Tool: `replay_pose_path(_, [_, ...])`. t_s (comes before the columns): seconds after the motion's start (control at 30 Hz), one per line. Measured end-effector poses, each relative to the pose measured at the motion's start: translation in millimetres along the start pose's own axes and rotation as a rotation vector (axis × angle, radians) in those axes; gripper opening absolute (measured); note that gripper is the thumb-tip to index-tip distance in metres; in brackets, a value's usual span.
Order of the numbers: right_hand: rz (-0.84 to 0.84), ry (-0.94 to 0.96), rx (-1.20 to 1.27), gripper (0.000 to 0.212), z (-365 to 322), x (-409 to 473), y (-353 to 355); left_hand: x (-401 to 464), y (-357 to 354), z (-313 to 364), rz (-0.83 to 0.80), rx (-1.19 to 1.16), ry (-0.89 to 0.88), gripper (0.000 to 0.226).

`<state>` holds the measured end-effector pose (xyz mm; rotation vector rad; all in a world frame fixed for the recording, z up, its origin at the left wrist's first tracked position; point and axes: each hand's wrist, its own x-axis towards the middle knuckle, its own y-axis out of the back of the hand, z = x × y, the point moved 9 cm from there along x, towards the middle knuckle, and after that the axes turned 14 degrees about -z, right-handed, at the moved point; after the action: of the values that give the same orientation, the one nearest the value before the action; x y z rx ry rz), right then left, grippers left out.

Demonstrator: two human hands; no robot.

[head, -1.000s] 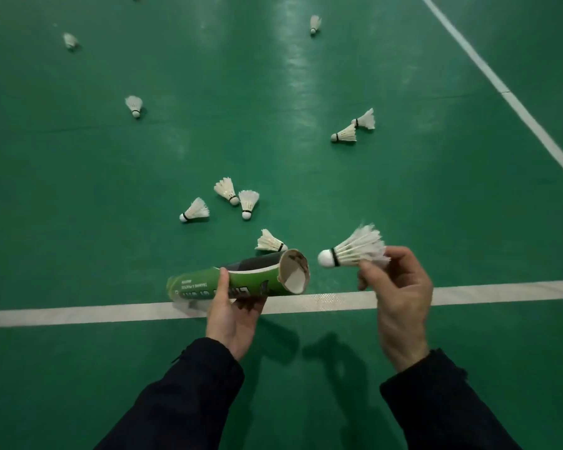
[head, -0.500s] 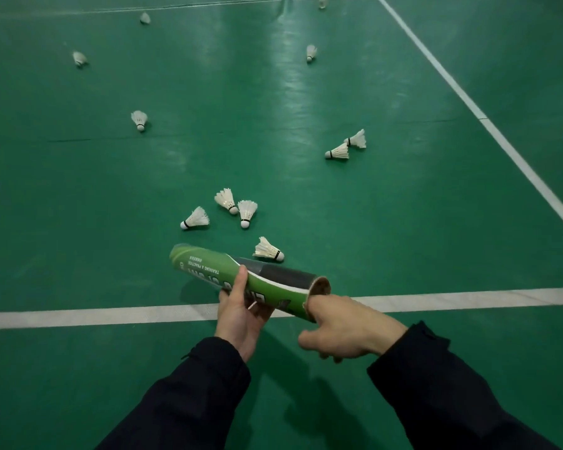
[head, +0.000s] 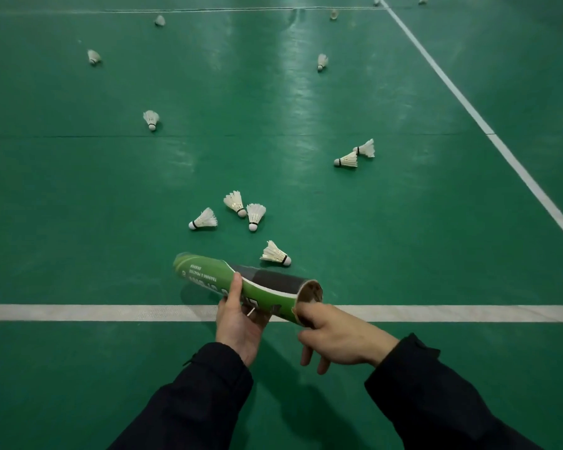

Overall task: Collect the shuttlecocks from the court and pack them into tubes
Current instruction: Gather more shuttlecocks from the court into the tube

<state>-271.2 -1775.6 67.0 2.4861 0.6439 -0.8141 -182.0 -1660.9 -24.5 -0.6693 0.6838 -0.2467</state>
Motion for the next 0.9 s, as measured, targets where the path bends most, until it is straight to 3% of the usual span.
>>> replay_pose_path(0.13, [-0.103,-0.181,-0.118,0.031,6.8,12.7,1.6,-1.7,4.1,3.6,0.011,0.022,-0.024,0.061])
replay_pose_path(0.23, [-0.087,-0.131,-0.048,0.042,10.8,23.4,0.7,-5.4,10.9,7.4,0.014,0.028,-0.044,0.06])
replay_pose_path(0.3, [-0.039,0.016,0.071,0.043,12.2,29.9,-1.7,-9.0,10.3,8.6,-0.013,0.045,-0.031,0.07])
replay_pose_path(0.37, [0.069,0.115,0.256,0.032,24.3,29.8,0.9,-12.4,8.1,12.8,-0.025,0.072,-0.024,0.083])
replay_pose_path(0.47, [0.242,0.229,0.671,0.03,59.6,15.2,8.5,-18.7,43.3,62.8,0.253,0.119,-0.19,0.096])
replay_pose_path(0.57, [0.327,0.29,1.097,0.062,105.5,-0.6,8.7,-31.3,79.3,140.0,0.417,0.199,-0.411,0.078])
replay_pose_path(0.67, [0.352,0.26,1.336,0.083,138.6,-4.5,-1.6,-30.3,75.9,170.0,0.279,0.361,-0.396,0.034])
replay_pose_path(0.73, [0.384,0.248,1.419,0.081,148.9,-2.2,-7.2,-32.5,54.4,169.9,0.188,0.468,-0.379,0.015])
replay_pose_path(0.87, [0.414,0.282,1.499,0.05,156.3,0.1,-4.0,-32.6,21.6,175.0,0.082,0.64,-0.441,0.013])
replay_pose_path(0.9, [0.402,0.294,1.506,0.051,158.1,1.0,-1.8,-28.9,19.2,178.7,0.083,0.713,-0.456,0.01])
